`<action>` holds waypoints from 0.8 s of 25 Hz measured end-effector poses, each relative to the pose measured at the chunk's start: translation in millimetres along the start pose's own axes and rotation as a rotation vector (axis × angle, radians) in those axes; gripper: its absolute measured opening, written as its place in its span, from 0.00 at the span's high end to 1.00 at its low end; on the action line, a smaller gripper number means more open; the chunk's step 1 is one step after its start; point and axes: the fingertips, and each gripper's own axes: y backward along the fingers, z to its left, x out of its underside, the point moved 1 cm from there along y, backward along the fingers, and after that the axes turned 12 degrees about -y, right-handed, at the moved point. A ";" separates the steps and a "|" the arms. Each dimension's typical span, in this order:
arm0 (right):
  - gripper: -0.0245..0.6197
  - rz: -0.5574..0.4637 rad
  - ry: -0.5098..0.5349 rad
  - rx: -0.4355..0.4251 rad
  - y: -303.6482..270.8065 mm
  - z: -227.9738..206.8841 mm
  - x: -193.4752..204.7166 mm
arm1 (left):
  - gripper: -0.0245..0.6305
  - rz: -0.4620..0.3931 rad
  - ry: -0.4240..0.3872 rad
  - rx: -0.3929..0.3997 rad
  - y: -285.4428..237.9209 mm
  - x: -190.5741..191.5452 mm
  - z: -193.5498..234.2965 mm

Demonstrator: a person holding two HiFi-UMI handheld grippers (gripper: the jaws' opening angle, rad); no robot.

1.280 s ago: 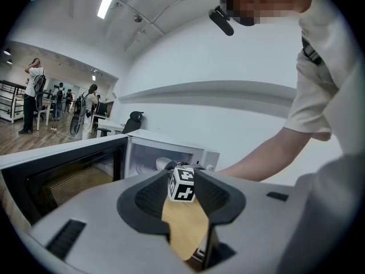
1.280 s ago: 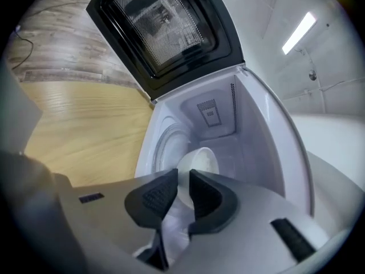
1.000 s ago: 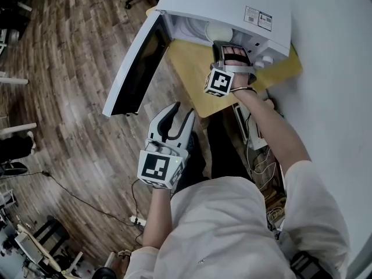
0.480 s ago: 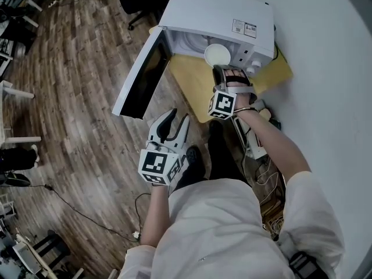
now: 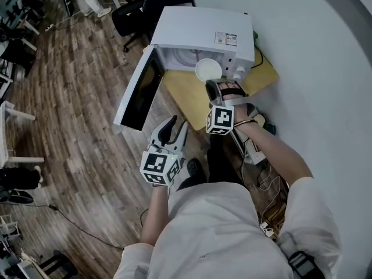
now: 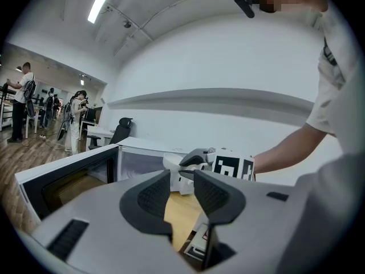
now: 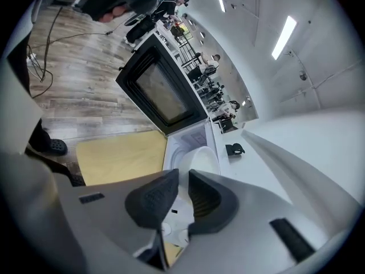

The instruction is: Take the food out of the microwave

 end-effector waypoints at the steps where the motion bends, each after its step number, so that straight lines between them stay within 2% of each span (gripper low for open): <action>1: 0.88 -0.004 -0.003 -0.003 6.3 -1.2 -1.2 | 0.77 -0.003 -0.004 0.007 -1.4 -1.6 -1.7; 20: 0.89 -0.060 -0.016 -0.033 100.7 -12.6 -13.3 | 0.79 -0.030 -0.059 0.098 -24.3 -23.9 -29.3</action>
